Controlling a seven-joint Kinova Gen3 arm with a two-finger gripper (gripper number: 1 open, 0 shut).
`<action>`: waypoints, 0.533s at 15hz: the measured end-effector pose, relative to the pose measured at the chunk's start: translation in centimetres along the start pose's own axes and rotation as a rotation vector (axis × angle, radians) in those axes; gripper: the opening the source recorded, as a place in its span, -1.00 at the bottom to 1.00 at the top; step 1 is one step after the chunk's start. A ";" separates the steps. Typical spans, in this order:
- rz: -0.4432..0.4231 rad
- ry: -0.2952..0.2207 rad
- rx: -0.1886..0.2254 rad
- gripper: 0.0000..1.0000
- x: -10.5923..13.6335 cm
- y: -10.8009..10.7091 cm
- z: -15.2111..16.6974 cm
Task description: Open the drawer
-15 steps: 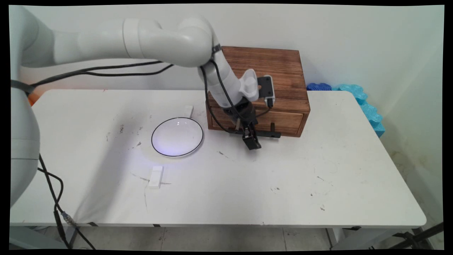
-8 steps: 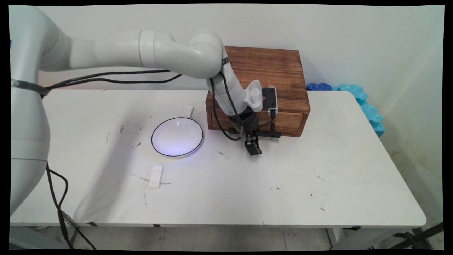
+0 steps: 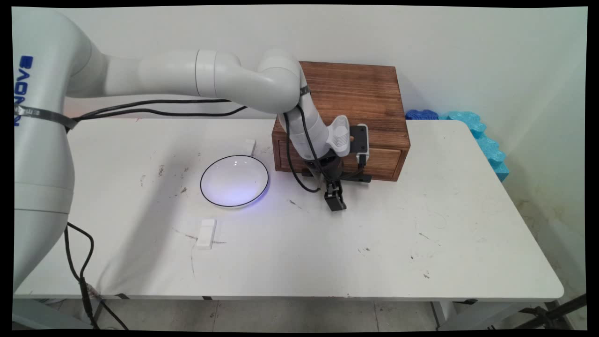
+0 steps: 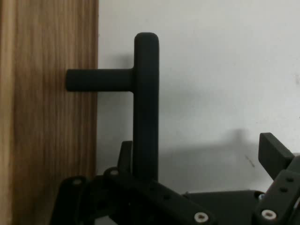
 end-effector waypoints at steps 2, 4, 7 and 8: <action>0.005 -0.002 -0.004 1.00 0.1 0.2 0.2; 0.009 -0.004 -0.009 1.00 0.2 0.4 0.4; 0.014 -0.005 -0.018 1.00 0.4 1.0 0.5; 0.016 -0.005 -0.023 1.00 0.4 1.3 0.4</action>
